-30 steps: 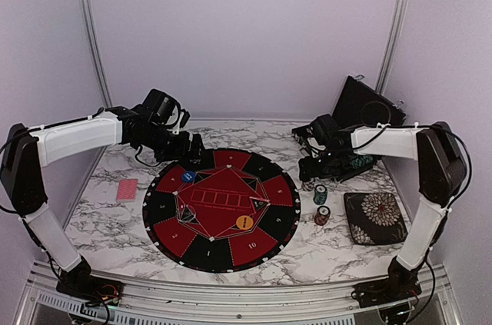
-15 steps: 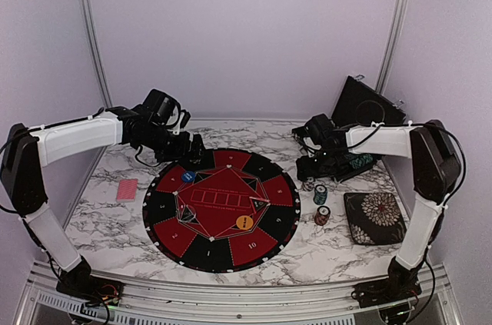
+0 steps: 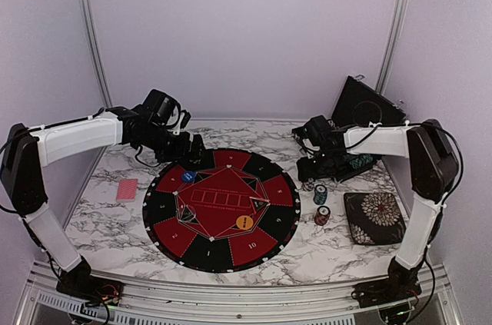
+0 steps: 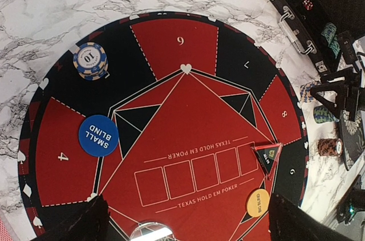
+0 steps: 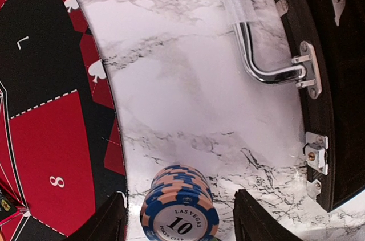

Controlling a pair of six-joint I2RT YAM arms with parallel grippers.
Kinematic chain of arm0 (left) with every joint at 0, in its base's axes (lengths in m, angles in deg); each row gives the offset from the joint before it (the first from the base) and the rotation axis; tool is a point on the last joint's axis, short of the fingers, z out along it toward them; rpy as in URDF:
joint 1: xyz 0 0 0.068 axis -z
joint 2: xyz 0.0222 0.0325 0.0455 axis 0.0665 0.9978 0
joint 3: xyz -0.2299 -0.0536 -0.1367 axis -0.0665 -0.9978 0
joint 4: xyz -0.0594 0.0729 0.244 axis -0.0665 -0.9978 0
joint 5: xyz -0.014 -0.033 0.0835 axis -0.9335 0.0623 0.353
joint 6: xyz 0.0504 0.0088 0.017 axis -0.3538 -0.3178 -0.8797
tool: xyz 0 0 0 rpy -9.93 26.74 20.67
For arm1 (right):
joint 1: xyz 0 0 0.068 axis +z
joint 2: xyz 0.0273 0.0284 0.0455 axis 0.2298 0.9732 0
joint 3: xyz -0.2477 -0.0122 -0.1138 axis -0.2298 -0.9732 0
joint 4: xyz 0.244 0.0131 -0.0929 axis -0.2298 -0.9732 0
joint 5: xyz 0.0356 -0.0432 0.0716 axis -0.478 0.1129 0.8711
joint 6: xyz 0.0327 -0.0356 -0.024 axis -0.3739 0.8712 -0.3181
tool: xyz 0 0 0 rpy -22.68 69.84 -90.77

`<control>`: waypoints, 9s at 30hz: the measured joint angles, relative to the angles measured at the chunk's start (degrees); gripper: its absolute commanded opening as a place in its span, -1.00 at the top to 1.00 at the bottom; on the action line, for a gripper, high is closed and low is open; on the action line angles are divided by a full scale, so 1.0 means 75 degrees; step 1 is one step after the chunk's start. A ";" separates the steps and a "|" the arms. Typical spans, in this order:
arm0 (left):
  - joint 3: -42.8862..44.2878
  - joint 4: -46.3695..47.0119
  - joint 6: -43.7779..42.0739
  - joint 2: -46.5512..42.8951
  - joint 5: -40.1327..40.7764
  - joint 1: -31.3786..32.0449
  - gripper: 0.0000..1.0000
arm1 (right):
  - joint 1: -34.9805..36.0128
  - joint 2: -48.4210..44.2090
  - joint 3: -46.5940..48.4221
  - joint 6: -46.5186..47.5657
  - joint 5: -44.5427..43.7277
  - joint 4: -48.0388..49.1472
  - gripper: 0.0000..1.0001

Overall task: Distribute texas hold em gaming equipment
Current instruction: Pick up the pile of poker chips from the pile of poker chips, then place the poker chips pile in the big blind area, then pick up the pile of poker chips from the center of the board.

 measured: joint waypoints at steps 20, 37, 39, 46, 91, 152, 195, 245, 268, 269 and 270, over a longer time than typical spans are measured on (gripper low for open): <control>-0.0041 0.0000 0.0000 0.0000 -0.0012 0.0000 -0.98 | 0.0105 0.0117 0.0000 -0.0041 -0.0230 0.0000 -0.09; -0.0052 0.0000 0.0000 0.0044 -0.0073 0.0000 -0.98 | 0.0105 0.0233 0.0000 -0.0061 -0.0329 0.0000 0.05; -0.0052 0.0000 0.0000 0.0073 -0.0079 0.0000 -0.98 | 0.0105 0.0233 0.0000 -0.0050 -0.0335 0.0000 0.13; -0.0050 0.0003 0.0000 0.0154 -0.0085 0.0000 -0.98 | 0.0146 0.0233 0.0023 -0.0090 -0.0411 -0.0029 0.27; -0.0265 0.0274 0.0312 0.0154 -0.0425 -0.0813 -0.98 | 0.3631 -0.1078 -0.0157 -0.1250 -0.0714 -0.1125 0.32; -0.0434 0.0353 0.0370 0.0157 -0.0597 -0.1058 -0.98 | 0.4033 -0.0070 -0.0871 -0.1483 -0.0673 0.0221 0.29; -0.0434 0.0402 0.0332 0.0274 -0.0749 -0.1061 -0.98 | 0.3911 -0.0064 -0.0364 -0.1297 -0.0624 -0.0076 -0.05; -0.0562 0.0466 0.0283 0.0254 -0.1084 -0.1064 -0.98 | -0.0300 0.0836 0.1195 0.0959 0.0393 -0.1271 -0.33; -0.0606 0.0472 0.0280 0.0254 -0.1081 -0.1064 -0.98 | -0.0297 0.1052 0.0874 0.1005 0.0414 -0.1148 -0.17; -0.0606 0.0472 0.0283 0.0254 -0.1081 -0.1064 -0.98 | -0.0277 0.1058 0.0874 0.1005 0.0414 -0.1137 -0.15; -0.0606 0.0472 0.0283 0.0254 -0.1084 -0.1064 -0.98 | -0.0271 0.1058 0.0874 0.1005 0.0417 -0.1131 -0.12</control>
